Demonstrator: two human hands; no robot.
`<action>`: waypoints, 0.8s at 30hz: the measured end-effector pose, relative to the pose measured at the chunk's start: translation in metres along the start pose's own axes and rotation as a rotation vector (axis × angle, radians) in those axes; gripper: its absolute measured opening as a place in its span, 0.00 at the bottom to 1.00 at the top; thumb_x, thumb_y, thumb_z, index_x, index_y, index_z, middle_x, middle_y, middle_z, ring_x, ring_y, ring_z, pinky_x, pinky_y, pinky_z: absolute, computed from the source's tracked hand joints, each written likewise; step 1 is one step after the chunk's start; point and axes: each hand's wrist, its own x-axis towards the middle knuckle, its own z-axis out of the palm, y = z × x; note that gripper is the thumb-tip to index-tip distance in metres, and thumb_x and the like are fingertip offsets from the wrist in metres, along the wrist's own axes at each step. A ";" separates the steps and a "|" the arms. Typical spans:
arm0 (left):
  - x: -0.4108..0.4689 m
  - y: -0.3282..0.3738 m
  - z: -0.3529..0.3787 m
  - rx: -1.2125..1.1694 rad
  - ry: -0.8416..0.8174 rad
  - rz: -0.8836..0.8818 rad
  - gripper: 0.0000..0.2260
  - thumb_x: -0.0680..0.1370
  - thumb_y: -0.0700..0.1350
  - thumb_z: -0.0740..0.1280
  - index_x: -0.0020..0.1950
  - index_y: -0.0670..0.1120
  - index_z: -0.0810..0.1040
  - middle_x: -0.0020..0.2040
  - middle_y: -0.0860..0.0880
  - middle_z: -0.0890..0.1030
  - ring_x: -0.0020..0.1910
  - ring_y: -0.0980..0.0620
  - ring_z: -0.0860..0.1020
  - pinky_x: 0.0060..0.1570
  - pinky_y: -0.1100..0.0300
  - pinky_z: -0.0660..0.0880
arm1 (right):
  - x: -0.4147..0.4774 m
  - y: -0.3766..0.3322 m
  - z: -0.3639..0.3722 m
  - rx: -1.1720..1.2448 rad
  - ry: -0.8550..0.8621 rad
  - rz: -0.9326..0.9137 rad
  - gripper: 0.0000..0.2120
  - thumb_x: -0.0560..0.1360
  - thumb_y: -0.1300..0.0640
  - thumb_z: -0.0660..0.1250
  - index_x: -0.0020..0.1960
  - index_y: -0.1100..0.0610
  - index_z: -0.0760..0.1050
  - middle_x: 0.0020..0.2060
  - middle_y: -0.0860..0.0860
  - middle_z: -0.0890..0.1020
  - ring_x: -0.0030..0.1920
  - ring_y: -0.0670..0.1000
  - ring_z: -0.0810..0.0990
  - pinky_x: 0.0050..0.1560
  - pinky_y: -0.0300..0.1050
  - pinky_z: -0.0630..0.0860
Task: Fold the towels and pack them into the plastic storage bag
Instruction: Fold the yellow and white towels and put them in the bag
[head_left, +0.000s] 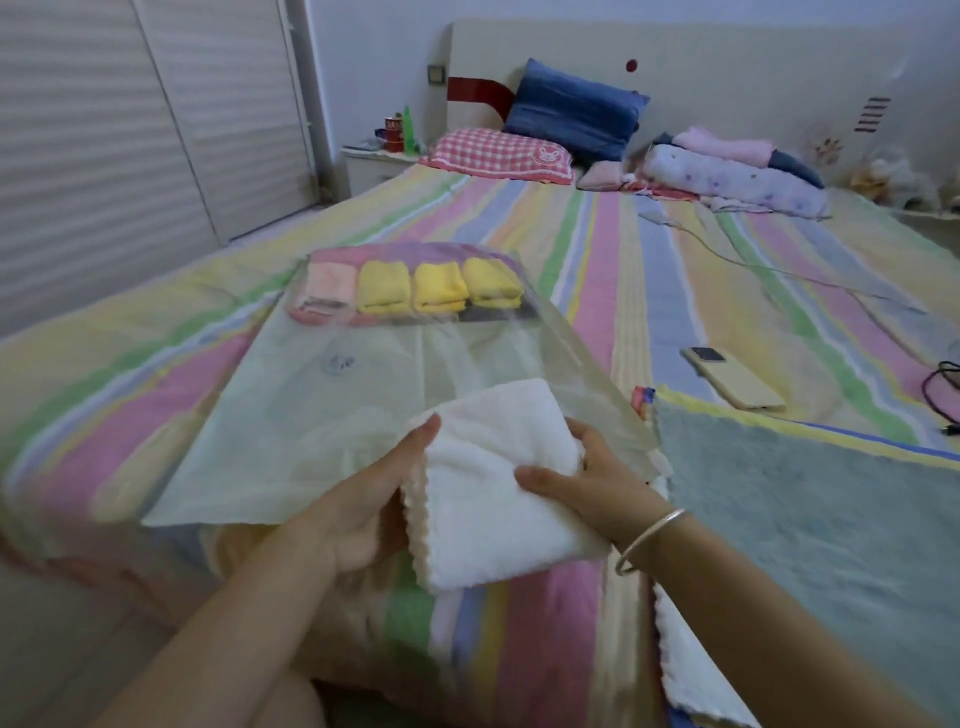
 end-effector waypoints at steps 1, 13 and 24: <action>0.004 0.004 -0.004 0.069 0.020 -0.009 0.16 0.69 0.58 0.69 0.37 0.46 0.85 0.35 0.46 0.84 0.32 0.50 0.82 0.33 0.61 0.77 | 0.008 -0.003 0.001 -0.055 0.000 0.017 0.41 0.66 0.47 0.77 0.72 0.49 0.58 0.60 0.50 0.74 0.56 0.48 0.75 0.56 0.40 0.70; 0.036 -0.006 -0.017 0.120 0.140 -0.061 0.10 0.79 0.49 0.65 0.45 0.45 0.82 0.35 0.47 0.85 0.31 0.52 0.82 0.27 0.66 0.74 | 0.014 -0.023 0.066 -1.004 0.162 -0.354 0.20 0.76 0.59 0.59 0.60 0.43 0.53 0.71 0.57 0.53 0.34 0.57 0.72 0.32 0.46 0.67; 0.014 0.016 -0.036 -0.061 -0.242 -0.079 0.29 0.78 0.66 0.54 0.61 0.45 0.79 0.44 0.45 0.82 0.33 0.51 0.78 0.26 0.64 0.70 | -0.012 -0.043 0.093 -0.866 0.094 -0.024 0.52 0.60 0.21 0.58 0.73 0.52 0.56 0.76 0.55 0.35 0.72 0.61 0.59 0.65 0.55 0.66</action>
